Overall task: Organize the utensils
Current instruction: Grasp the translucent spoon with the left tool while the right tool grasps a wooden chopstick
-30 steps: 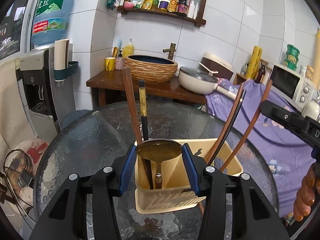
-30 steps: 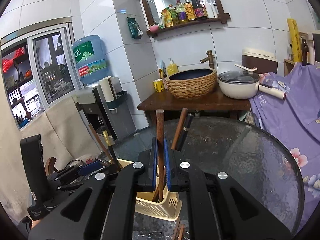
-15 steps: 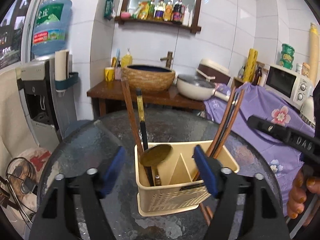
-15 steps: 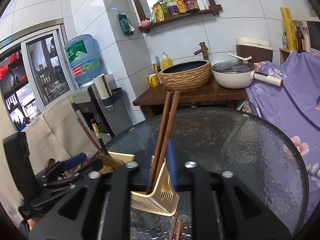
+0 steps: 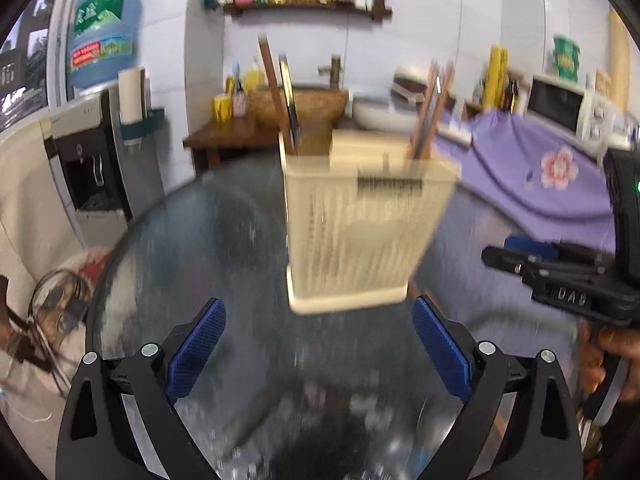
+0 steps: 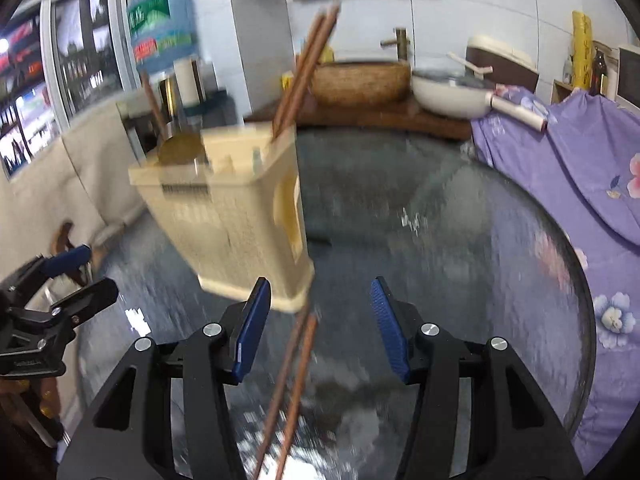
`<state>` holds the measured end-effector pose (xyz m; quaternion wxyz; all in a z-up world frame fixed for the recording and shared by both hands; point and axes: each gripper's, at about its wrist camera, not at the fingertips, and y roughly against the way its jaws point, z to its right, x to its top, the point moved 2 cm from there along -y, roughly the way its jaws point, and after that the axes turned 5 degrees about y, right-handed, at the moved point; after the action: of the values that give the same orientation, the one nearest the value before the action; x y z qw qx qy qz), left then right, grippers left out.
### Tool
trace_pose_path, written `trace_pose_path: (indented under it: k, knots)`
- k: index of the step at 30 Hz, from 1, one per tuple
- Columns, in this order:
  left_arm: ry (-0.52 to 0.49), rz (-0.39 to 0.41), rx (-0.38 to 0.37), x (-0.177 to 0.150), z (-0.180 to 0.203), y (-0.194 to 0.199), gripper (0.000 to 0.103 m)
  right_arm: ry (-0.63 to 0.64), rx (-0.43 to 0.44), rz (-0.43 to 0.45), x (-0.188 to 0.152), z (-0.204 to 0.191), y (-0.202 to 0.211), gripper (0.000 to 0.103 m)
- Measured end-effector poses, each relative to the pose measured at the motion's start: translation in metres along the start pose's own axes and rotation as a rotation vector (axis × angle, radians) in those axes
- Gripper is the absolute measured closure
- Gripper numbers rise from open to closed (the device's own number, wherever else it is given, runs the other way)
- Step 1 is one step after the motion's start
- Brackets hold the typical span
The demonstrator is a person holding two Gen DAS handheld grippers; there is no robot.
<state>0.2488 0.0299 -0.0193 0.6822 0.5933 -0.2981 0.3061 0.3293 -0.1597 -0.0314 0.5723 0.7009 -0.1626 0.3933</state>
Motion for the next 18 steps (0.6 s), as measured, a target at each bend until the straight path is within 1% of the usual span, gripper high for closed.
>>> trace_pose_path:
  k: [1,2,3,4,8,13,15,18]
  knots:
    - [-0.004,-0.025,0.007,-0.008,0.0,-0.003,0.012,0.007,-0.003,-0.019,-0.01,-0.002,-0.003,0.05]
    - [-0.004,-0.061,0.004,-0.019,0.0,-0.005,0.016,0.01,-0.004,-0.029,-0.017,-0.004,-0.004,0.05]
    - [0.0,-0.081,-0.007,-0.026,0.0,-0.006,0.02,0.012,-0.005,-0.043,-0.023,-0.005,-0.006,0.05]
    - [0.002,-0.095,-0.013,-0.032,0.0,-0.006,0.02,0.009,-0.004,-0.055,-0.029,-0.007,-0.007,0.05]
    - [-0.003,-0.122,-0.017,-0.055,0.003,0.0,0.025,-0.005,-0.006,-0.089,-0.046,-0.012,-0.01,0.05]
    - [0.004,-0.161,-0.028,-0.079,0.006,0.006,0.026,0.005,-0.012,-0.138,-0.064,-0.022,-0.015,0.051]
    - [0.003,-0.178,-0.031,-0.088,0.007,0.006,0.03,0.006,-0.009,-0.151,-0.068,-0.026,-0.017,0.053]
    - [0.012,-0.201,-0.044,-0.095,0.008,0.007,0.033,0.01,-0.008,-0.166,-0.07,-0.028,-0.02,0.056]
